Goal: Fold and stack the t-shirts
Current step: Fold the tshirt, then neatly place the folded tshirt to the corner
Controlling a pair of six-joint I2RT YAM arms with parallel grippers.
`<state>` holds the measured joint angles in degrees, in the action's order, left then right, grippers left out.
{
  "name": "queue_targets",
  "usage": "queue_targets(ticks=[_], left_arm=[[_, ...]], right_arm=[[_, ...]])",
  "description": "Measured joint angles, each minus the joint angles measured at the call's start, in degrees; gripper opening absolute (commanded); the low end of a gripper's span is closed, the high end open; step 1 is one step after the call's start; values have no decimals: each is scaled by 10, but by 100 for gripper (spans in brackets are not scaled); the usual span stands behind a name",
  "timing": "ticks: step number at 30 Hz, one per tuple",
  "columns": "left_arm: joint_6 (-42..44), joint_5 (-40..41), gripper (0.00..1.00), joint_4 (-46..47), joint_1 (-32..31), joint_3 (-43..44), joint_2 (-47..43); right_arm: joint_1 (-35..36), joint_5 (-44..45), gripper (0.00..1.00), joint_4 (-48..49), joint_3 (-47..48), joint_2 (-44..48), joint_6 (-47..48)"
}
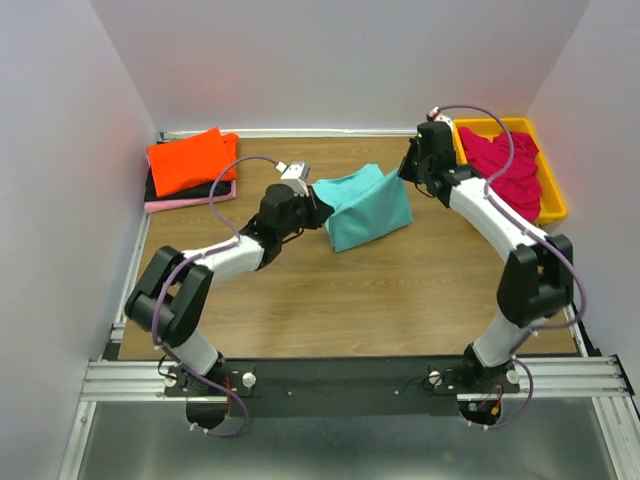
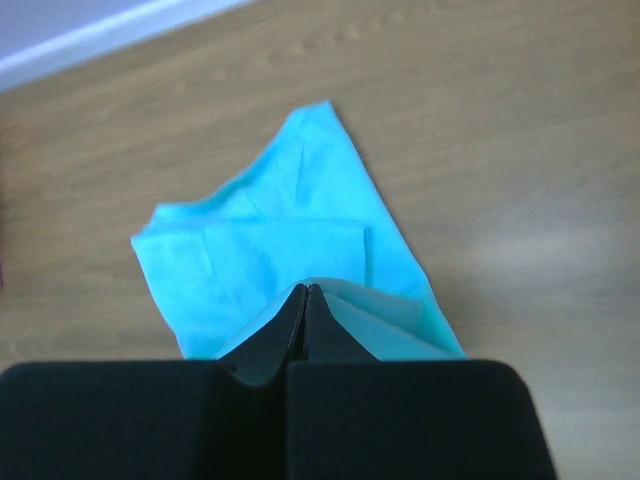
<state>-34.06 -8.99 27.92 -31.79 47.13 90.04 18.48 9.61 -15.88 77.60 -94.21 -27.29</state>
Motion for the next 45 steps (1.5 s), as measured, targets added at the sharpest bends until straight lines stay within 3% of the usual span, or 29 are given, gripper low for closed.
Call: queue_targets(ticks=[2, 3, 5, 6, 7, 10, 12, 15, 25, 35, 45], left_arm=[[1, -15, 0, 5, 24, 29, 38], [1, -22, 5, 5, 39, 48, 60], [0, -33, 41, 10, 63, 81, 93], [-5, -36, 61, 11, 74, 98, 108], [-10, -39, 98, 15, 90, 120, 128], [-21, -38, 98, 21, 122, 174, 169], [-27, -33, 98, 24, 138, 191, 179], [-27, -28, 98, 29, 148, 195, 180], [-13, -28, 98, 35, 141, 130, 179], [-7, -36, 99, 56, 140, 82, 179], [-7, -71, 98, 82, 130, 67, 179]], right_arm=[[-4, -2, 1, 4, 66, -66, 1], [-6, -2, 1, 13, 103, -101, 2], [-10, -6, 4, 29, 161, -167, 3], [-10, -9, 14, 30, 190, -195, 3], [-13, -15, 49, 33, 227, -234, 2], [-17, -48, 84, 47, 314, -313, 0], [-20, -84, 88, 59, 347, -347, -2], [-21, -114, 88, 69, 341, -353, -2], [-22, -189, 82, 164, 150, -266, 23], [-22, -288, 80, 211, 103, -253, 38], [-22, -320, 81, 231, 71, -272, 28]])
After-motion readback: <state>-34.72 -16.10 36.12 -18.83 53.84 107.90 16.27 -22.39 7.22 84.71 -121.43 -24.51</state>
